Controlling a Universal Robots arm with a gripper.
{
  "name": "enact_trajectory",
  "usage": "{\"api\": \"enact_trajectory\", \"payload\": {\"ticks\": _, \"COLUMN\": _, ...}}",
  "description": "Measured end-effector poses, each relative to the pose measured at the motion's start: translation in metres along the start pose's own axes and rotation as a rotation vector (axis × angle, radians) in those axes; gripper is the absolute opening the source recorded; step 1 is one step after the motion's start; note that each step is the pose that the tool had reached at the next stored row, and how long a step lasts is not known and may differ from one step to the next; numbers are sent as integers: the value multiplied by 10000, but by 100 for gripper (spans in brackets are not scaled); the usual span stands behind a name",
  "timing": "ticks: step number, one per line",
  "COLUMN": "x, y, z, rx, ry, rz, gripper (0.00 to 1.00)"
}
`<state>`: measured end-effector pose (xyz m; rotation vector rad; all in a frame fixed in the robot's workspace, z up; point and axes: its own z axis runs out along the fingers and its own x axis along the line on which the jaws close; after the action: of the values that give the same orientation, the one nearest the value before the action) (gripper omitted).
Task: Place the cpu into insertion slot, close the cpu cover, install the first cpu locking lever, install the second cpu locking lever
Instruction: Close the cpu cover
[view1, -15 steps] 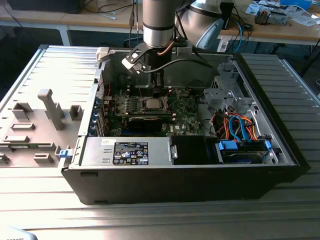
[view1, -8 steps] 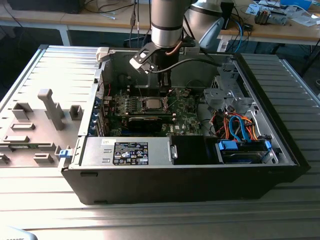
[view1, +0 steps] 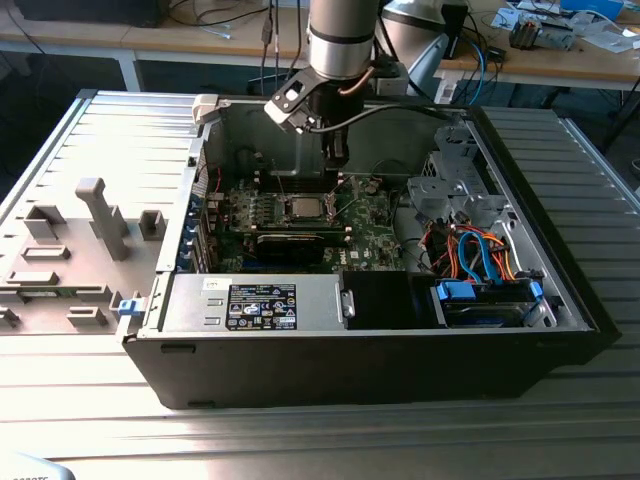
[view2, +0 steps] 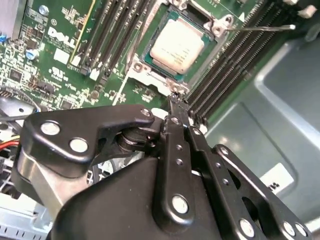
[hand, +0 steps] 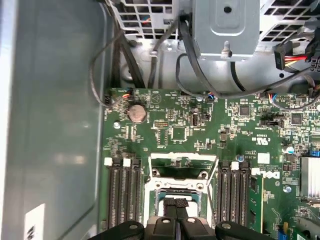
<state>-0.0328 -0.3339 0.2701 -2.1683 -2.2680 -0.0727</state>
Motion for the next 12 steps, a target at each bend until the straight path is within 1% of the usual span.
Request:
{"api": "enact_trajectory", "payload": {"ticks": 1, "x": 1, "y": 1, "z": -35, "rx": -3, "ry": 84, "rz": 1, "gripper": 11}}
{"api": "enact_trajectory", "payload": {"ticks": 2, "x": 1, "y": 11, "z": -34, "rx": -3, "ry": 92, "rz": 2, "gripper": 11}}
{"api": "enact_trajectory", "payload": {"ticks": 3, "x": 0, "y": 45, "z": -33, "rx": 26, "ry": 93, "rz": 3, "gripper": 11}}
{"api": "enact_trajectory", "payload": {"ticks": 5, "x": -5, "y": 133, "z": -20, "rx": 85, "ry": 95, "rz": 6, "gripper": 11}}
{"api": "enact_trajectory", "payload": {"ticks": 6, "x": -9, "y": 202, "z": -13, "rx": 120, "ry": 95, "rz": 5, "gripper": 11}}
{"api": "enact_trajectory", "payload": {"ticks": 7, "x": -10, "y": 239, "z": -10, "rx": 142, "ry": 96, "rz": 8, "gripper": 11}}
{"api": "enact_trajectory", "payload": {"ticks": 8, "x": -13, "y": 292, "z": -4, "rx": 179, "ry": 97, "rz": 8, "gripper": 11}}
{"api": "enact_trajectory", "payload": {"ticks": 10, "x": -21, "y": 456, "z": 18, "rx": 315, "ry": 103, "rz": 15, "gripper": 11}}
{"api": "enact_trajectory", "payload": {"ticks": 12, "x": -25, "y": 541, "z": 32, "rx": 393, "ry": 108, "rz": 18, "gripper": 11}}
